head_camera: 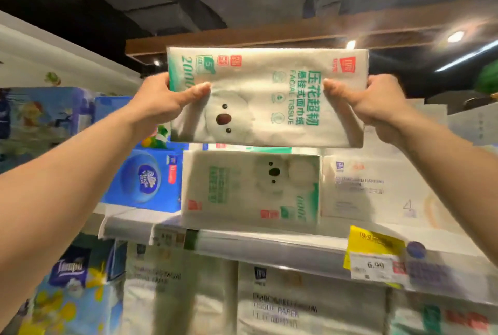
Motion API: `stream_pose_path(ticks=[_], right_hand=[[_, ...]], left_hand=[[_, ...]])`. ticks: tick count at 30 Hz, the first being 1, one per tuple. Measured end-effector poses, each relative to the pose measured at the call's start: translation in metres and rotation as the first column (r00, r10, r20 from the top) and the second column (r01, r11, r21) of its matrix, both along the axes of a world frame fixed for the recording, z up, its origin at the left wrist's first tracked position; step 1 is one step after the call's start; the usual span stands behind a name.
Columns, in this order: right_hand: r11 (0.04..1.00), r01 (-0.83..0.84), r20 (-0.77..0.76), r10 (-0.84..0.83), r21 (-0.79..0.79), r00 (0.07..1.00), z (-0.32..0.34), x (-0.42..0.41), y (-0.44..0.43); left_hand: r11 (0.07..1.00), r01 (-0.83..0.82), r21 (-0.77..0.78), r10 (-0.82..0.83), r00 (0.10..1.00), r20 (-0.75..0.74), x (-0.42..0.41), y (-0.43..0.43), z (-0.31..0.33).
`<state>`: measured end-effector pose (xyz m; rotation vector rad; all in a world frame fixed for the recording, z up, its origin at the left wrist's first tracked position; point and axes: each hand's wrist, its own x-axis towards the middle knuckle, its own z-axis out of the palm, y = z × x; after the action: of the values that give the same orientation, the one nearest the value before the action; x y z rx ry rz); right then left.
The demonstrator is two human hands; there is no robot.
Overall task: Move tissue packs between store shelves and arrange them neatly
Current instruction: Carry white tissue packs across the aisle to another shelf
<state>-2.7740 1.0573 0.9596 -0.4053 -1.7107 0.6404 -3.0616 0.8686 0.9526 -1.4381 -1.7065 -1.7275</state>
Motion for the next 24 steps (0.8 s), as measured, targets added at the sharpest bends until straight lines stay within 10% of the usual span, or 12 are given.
stream_pose_path(ticks=[10,24], right_hand=[[0.979,0.172,0.077,-0.165,-0.104,0.983,-0.006,-0.077,0.049],[0.961,0.245,0.195,-0.219,-0.125,0.956,-0.013,-0.103,0.084]], left_hand=[[0.995,-0.021,-0.095,0.023,1.000,0.018,-0.081,0.070,-0.002],[0.832,-0.554,0.027,0.529,0.778,-0.339,-0.105,0.110,-0.010]])
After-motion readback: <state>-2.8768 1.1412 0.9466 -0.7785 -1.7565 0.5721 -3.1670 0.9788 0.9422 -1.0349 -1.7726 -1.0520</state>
